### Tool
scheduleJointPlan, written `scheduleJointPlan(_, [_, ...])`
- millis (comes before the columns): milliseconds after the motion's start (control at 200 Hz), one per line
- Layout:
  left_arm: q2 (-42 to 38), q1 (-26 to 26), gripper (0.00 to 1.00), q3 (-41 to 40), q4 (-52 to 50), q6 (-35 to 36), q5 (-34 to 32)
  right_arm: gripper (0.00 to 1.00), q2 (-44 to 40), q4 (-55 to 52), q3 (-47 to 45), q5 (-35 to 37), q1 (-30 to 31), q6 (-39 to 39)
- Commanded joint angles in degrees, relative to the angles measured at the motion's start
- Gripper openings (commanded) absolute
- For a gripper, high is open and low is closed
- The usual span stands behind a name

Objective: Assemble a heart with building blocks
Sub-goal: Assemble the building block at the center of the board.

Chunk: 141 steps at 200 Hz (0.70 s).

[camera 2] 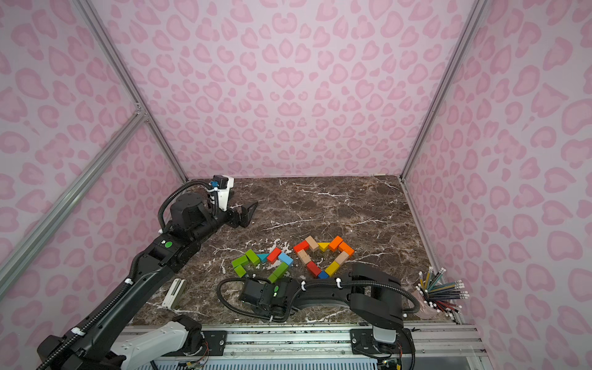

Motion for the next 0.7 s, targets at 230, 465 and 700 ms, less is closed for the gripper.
scheduleJointPlan(230, [-0.5,0.1,0.99,0.1,1.9,-0.3,1.3,0.41,-1.3,3.7,-2.2,-4.2,0.6,12.2])
scheduleJointPlan(465, [-0.7,0.1,0.99,0.2,2.1,-0.6,2.0,0.36,-0.8,5.4,-2.6,-3.8,0.6,19.6])
scheduleJointPlan(700, [-1.1,0.2,0.99,0.1,2.1,-0.6,2.1,0.31,1.0,5.1,-1.4,-3.1,0.5,22.4])
